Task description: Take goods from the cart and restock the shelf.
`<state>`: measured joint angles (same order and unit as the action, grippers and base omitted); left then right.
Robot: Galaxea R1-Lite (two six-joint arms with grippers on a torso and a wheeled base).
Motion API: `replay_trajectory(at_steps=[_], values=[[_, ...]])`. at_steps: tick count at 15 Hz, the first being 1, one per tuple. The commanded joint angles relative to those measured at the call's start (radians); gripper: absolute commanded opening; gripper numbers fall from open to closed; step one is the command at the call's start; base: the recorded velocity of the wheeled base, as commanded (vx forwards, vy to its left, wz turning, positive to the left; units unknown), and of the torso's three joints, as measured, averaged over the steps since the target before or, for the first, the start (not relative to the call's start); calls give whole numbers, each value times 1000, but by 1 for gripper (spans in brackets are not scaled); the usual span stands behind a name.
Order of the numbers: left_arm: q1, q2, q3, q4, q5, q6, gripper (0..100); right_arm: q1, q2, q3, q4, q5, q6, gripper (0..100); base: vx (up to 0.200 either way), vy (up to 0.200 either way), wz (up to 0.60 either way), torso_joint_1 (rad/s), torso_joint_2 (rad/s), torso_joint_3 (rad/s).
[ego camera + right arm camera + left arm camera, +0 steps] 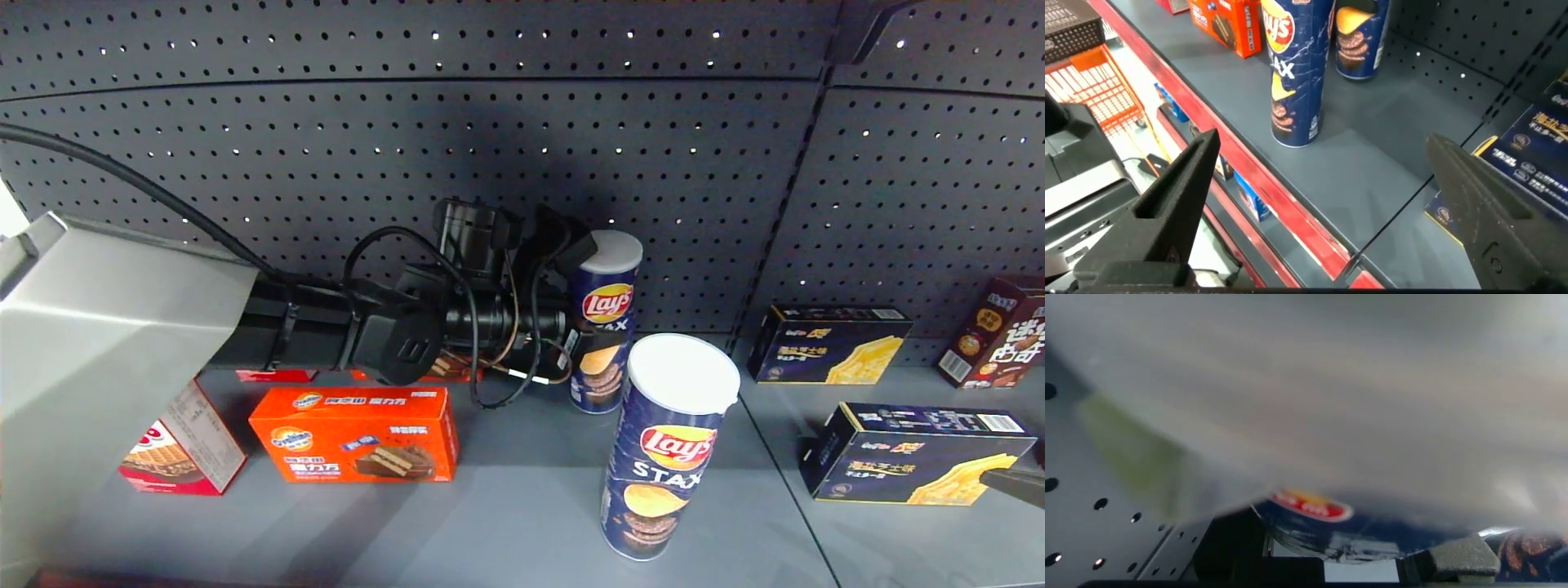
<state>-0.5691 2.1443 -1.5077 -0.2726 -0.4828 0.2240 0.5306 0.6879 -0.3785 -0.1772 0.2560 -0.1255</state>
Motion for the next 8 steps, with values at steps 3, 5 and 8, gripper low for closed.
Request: replay_trajectory(at_steps=[3,5,8], values=[[0,16,-2,0,1,0,0,-1,-14,7,-1,0,0,100,0,0,0,0,0,0],[-1,17,-2,1,1,0,0,-1,-16,10,1,0,1,100,0,0,0,0,0,0],[-1,17,-2,1,1,-2,100,0,-16,10,-1,0,1,100,0,0,0,0,0,0]])
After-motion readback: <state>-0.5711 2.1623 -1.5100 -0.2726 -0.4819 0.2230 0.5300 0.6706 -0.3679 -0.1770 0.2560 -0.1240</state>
